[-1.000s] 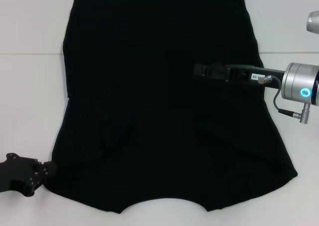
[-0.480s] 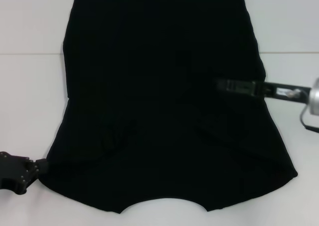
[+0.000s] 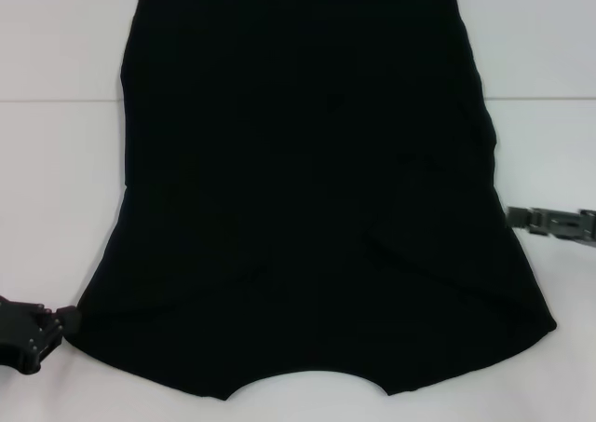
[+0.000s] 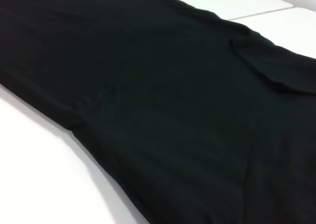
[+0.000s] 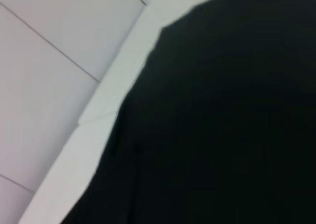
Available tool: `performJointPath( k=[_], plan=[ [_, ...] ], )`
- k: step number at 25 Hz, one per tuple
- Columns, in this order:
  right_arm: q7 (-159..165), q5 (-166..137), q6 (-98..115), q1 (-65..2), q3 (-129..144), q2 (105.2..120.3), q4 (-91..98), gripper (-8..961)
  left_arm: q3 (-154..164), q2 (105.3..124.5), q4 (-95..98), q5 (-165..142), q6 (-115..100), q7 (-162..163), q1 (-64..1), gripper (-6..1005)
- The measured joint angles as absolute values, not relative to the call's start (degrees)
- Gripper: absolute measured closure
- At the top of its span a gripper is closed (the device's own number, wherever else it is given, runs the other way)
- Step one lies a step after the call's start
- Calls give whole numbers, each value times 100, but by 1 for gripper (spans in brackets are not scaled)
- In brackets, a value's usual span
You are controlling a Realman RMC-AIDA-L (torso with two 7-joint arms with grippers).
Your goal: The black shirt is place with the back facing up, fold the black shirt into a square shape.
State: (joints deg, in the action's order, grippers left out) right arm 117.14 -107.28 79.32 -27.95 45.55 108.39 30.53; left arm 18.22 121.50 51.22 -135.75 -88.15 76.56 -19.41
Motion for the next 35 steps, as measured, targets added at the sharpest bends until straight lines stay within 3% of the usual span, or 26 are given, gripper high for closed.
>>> performJointPath(
  k=[4,8,28,35],
  plan=[
    [12017,-11164,8093,-2672,4487,10630,3082,130,1819,12155,5120,-13563,-8822,7637,-1920,992],
    [12177,-11631,8288,-2670,4296,10567,3095,130,1818,12156,5109,-13546,-8824,7623,-1917,992],
    [12430,-12561,8433,-2874,4292,10664,3032,130,1819,12173,5102,-13508,-8791,7611,-1925,993],
    [12463,-12712,8458,-3014,4356,10802,3032,130,1819,12172,5098,-13508,-8781,7580,-1928,993]
  ],
)
